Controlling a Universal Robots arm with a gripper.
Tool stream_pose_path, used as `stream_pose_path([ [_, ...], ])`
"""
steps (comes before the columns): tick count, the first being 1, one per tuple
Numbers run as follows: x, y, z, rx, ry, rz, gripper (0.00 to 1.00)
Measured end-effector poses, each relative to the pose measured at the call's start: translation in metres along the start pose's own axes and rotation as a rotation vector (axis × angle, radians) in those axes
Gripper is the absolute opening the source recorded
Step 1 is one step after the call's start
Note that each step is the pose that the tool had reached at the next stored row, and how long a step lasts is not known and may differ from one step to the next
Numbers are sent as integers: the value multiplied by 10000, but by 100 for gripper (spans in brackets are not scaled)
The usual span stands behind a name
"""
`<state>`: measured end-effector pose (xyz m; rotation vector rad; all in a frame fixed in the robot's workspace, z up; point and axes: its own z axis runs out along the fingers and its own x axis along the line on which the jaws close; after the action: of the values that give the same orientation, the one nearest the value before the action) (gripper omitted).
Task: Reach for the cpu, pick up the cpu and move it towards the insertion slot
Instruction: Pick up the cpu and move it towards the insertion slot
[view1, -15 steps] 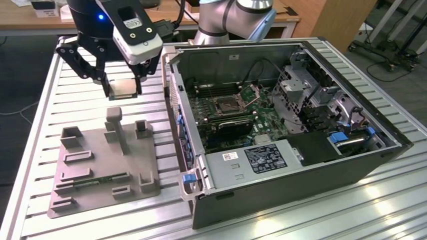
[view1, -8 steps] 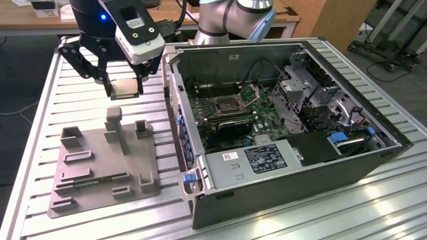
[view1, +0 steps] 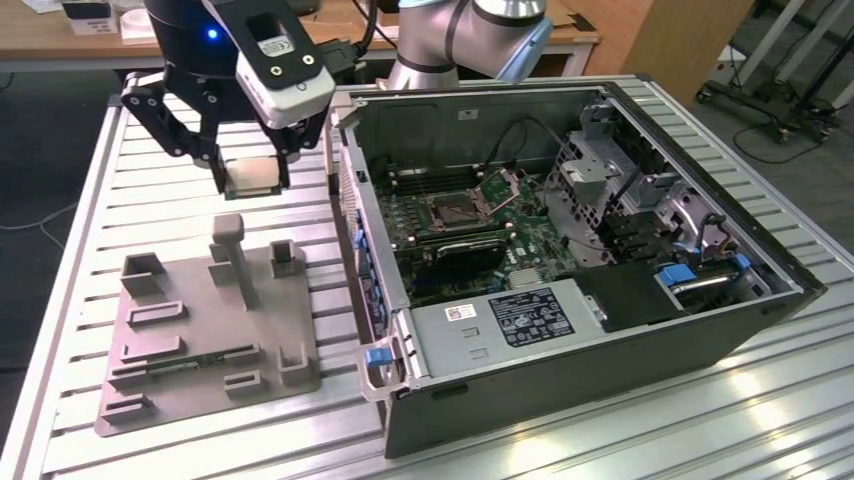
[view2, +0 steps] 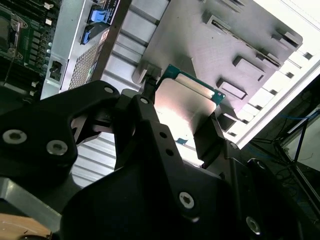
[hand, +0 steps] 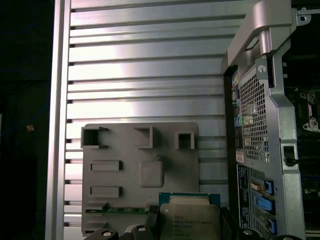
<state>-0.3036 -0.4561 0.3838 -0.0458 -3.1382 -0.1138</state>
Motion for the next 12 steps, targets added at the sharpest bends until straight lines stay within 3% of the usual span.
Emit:
stream_pose_path([
  [12,-35,1,0,0,0,0,55],
])
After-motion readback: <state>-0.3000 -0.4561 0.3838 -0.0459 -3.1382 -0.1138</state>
